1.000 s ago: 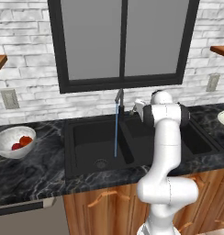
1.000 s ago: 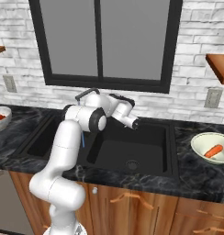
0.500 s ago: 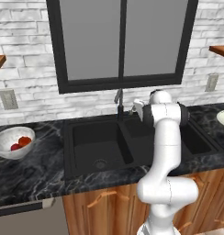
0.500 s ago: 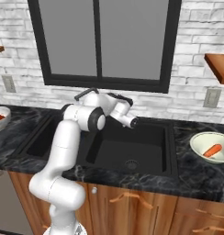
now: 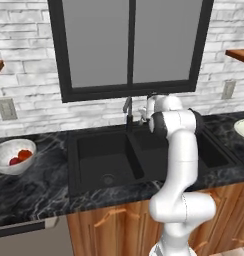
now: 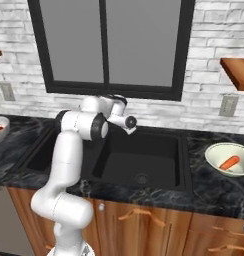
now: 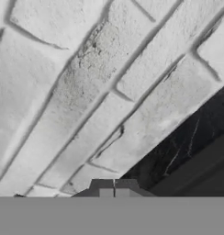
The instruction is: Pick the tomatos from the sink and place them in one bowl. Place the carrot in the other bowl. Then turn off the sink faucet.
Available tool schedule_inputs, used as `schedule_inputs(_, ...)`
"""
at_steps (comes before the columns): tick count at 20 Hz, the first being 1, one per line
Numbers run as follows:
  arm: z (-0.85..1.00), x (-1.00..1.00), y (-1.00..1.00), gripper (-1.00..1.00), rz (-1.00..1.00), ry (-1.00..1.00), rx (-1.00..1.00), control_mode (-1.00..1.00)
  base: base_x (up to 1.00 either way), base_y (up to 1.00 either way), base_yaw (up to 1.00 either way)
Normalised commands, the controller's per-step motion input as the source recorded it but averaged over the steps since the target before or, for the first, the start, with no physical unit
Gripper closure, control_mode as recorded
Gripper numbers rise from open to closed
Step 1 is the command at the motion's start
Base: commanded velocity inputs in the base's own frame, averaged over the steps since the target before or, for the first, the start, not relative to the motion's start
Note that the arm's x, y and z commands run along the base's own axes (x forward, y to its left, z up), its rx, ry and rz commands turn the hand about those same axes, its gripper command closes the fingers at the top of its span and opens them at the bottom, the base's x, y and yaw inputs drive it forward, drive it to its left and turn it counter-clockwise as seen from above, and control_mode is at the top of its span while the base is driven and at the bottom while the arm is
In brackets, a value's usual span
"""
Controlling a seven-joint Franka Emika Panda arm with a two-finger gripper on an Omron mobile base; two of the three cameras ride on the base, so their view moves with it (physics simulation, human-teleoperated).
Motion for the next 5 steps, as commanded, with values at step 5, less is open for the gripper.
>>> schedule_inputs(5, -0.03, 0.0, 0.08, 1.0, 0.07, 0.0, 0.0, -1.0, 0.0, 0.0, 0.0)
